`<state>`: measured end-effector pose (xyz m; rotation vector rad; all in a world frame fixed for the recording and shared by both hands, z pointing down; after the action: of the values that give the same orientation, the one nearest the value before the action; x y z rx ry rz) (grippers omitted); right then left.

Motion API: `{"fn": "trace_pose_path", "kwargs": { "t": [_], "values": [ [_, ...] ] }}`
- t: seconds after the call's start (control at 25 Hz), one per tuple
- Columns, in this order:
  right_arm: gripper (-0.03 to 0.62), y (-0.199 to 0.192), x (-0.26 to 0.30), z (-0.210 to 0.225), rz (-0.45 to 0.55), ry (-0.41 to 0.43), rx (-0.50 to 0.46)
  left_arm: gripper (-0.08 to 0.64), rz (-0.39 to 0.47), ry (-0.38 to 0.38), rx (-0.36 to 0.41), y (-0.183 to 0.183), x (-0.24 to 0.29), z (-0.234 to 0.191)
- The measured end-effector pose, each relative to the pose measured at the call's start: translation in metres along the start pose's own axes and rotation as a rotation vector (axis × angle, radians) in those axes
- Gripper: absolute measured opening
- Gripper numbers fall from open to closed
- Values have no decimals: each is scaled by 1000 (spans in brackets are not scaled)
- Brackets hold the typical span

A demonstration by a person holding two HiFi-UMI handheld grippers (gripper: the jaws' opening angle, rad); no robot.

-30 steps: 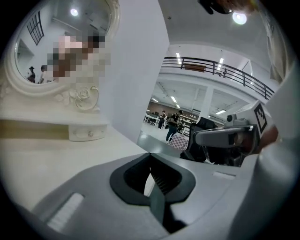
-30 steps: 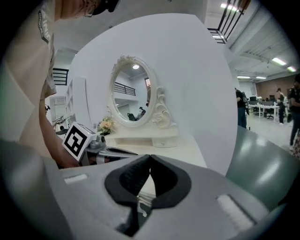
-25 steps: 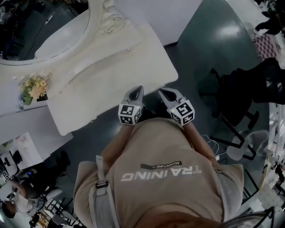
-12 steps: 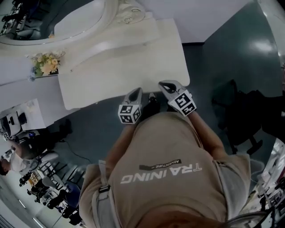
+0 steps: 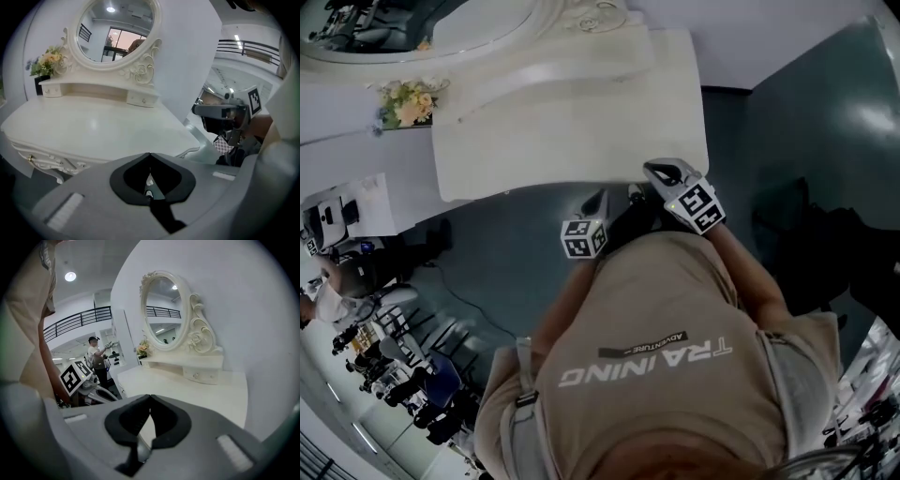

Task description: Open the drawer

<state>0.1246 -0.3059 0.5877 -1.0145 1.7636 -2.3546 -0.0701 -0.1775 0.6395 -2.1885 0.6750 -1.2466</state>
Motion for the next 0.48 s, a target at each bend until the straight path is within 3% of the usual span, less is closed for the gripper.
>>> {"fn": "trace_pose_path", "kwargs": {
  "t": [0.16,0.48],
  "values": [
    [3,2,0,-11,-19,-23,0,8,-22,-18,13,-7,6,-11],
    [3,7,-13,-35,-28,-28,-38,9,-192,-35,-4,-56,37,-49]
  ]
}}
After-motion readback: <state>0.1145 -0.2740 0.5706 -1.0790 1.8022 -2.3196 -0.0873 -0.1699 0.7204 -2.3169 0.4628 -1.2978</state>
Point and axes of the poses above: the fingertips, and each gripper's own axes: x forward along the fingers, z to its right, y out of its top, the point moved 9 cm from there along -x, backward along the fingers, and after that the axes turned 14 degrees about -y, right-handed, at the moved point
